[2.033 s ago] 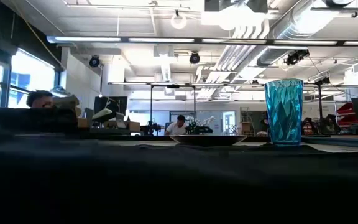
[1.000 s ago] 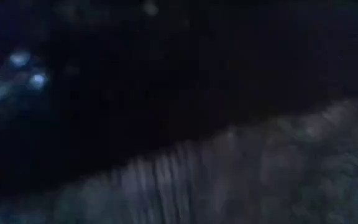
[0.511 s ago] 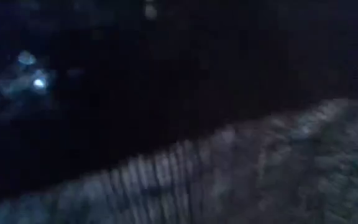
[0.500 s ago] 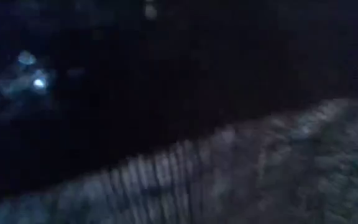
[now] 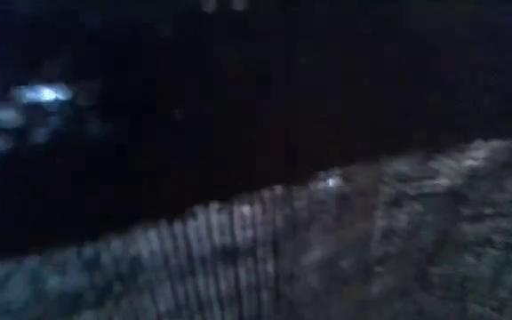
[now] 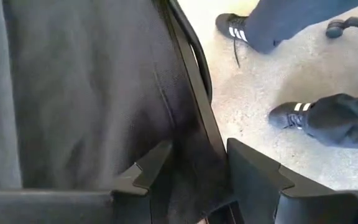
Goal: Set table place
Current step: Fold the black table napkin on the gray tablemat
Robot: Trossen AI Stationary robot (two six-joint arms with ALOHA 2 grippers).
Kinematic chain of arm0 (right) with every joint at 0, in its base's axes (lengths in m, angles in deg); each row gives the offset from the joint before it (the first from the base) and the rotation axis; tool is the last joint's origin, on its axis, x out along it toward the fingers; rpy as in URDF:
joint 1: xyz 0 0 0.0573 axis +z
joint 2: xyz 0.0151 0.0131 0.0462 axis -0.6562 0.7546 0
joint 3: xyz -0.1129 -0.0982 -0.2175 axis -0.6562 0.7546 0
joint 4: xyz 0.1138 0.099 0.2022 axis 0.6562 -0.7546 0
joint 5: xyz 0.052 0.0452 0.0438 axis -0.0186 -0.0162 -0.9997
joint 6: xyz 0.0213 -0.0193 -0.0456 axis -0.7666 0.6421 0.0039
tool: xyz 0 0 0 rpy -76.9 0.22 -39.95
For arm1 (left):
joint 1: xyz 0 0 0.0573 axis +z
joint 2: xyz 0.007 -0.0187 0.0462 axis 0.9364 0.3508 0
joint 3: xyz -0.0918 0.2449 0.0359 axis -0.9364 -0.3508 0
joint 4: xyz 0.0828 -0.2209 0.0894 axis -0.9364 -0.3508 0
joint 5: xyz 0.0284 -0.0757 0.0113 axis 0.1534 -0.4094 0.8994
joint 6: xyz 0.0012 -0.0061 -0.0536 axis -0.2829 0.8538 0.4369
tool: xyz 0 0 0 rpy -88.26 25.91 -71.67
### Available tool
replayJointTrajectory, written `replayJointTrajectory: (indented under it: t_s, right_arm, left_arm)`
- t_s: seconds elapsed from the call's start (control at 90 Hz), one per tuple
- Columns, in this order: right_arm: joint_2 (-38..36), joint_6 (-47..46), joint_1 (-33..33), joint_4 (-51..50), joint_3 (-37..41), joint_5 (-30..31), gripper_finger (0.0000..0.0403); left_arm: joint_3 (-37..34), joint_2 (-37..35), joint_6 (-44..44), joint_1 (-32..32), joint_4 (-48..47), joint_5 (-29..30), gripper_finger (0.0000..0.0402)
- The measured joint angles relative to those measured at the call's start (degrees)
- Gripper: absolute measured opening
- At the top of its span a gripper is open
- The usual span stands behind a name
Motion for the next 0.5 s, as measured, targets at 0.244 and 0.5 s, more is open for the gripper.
replayJointTrajectory:
  t_s: [0.244,0.5]
  right_arm:
    - [0.0,-0.02,0.0,0.0,0.0,1.03,0.0]
    - [0.02,0.23,0.0,0.07,0.0,1.09,0.0]
  left_arm:
    - [0.0,0.04,0.47,-0.33,0.65,-2.19,0.001]
    - [2.36,-2.2,3.45,-0.72,-6.56,-2.38,0.0]
